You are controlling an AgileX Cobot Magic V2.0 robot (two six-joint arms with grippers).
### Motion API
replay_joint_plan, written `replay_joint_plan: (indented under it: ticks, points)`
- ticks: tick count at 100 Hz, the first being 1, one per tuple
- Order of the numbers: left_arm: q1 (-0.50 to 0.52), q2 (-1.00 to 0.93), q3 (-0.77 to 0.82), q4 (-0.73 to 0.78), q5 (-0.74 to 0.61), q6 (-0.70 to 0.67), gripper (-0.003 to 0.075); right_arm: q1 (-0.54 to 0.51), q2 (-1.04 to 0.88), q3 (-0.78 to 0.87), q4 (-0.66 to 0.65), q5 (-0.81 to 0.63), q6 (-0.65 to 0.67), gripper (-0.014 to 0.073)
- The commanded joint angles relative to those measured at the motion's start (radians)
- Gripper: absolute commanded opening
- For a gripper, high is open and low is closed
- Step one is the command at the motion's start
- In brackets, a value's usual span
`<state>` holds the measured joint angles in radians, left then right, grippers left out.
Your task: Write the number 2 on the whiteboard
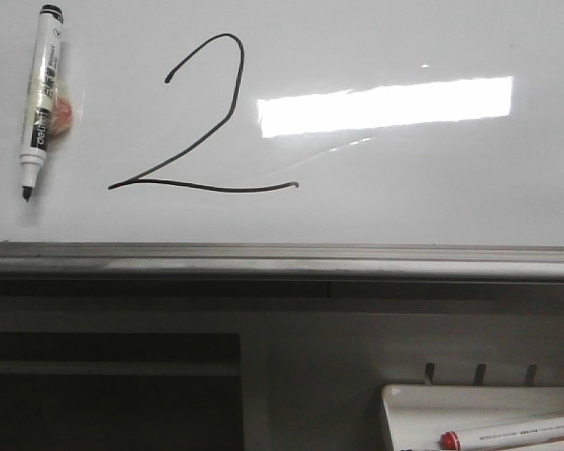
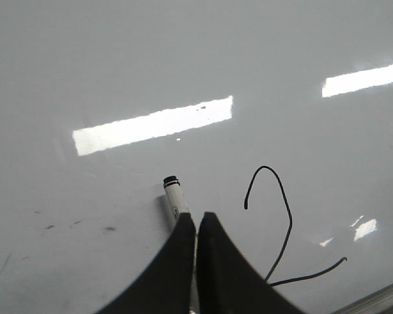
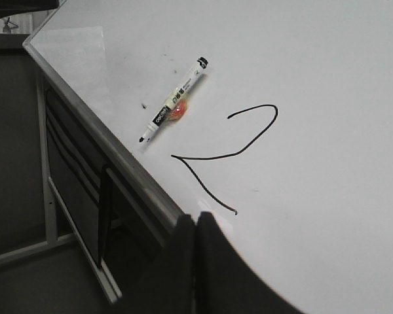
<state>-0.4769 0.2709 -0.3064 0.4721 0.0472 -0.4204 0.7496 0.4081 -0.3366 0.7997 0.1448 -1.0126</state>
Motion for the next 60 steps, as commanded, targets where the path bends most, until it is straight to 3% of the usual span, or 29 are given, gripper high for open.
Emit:
replay_joint_plan:
  ticks: [1,7,18,29,49,60]
  points:
    - [-0.006,-0.001,-0.023,-0.059,-0.047,-0.001,-0.0020,-0.005,0.000,-0.028,0.000,-0.052,-0.009,-0.0067]
    - [-0.006,-0.021,-0.023,-0.144,-0.006,0.029,-0.0020,-0.005,0.000,-0.028,0.000,-0.052,-0.009,-0.0067]
    - [0.020,-0.073,-0.023,-0.300,0.026,0.321,-0.0020,-0.005,0.000,-0.028,0.000,-0.052,-0.009,-0.0067]
    - [0.107,-0.126,-0.020,-0.380,0.026,0.516,-0.0020,-0.005,0.000,-0.028,0.000,-0.052,-0.009,-0.0071]
    - [0.339,-0.233,0.078,-0.472,0.025,0.535,-0.0020,-0.005,0.000,-0.028,0.000,-0.052,-0.009,-0.0071]
    - [0.415,-0.283,0.176,-0.506,0.025,0.541,-0.0020,-0.005,0.000,-0.028,0.000,-0.052,-0.009,-0.0071]
